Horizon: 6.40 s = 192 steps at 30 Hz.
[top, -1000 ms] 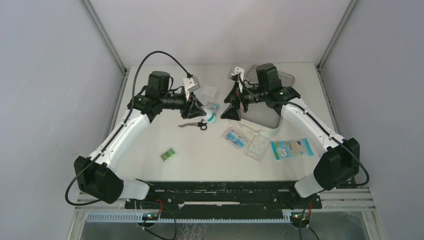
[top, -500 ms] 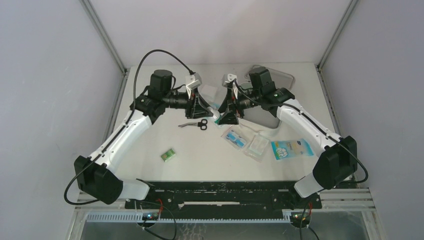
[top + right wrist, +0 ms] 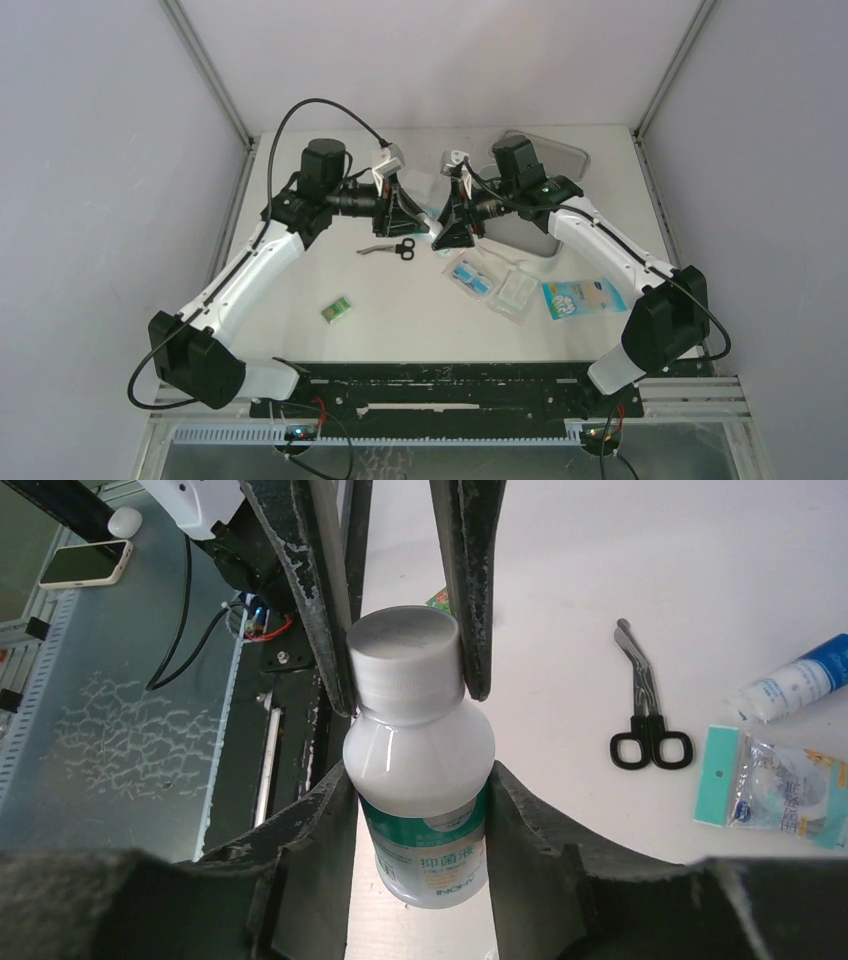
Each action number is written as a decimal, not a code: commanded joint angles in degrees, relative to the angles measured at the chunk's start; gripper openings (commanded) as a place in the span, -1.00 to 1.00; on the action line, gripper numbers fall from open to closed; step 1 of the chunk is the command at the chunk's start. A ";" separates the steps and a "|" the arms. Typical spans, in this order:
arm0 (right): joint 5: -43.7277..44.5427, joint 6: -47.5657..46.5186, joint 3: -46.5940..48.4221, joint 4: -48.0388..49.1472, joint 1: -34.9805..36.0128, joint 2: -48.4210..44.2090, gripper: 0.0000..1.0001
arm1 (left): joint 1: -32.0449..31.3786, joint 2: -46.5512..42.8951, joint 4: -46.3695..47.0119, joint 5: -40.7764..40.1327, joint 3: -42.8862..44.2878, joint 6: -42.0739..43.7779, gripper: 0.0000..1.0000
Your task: Organize the medicine kit
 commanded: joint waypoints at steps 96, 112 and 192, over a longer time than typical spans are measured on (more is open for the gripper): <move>31.77 48.02 -8.25 13.08 -18.44 20.49 0.42 | 19.61 -11.46 4.88 -24.93 -6.35 -0.17 0.99; 36.82 38.62 -3.73 7.31 -19.25 9.66 1.00 | 19.56 -8.39 1.52 -27.51 -5.67 6.09 0.99; 36.48 2.16 -20.38 5.68 -24.04 -23.11 0.97 | 6.58 8.13 -19.01 -49.73 -25.98 35.61 -0.16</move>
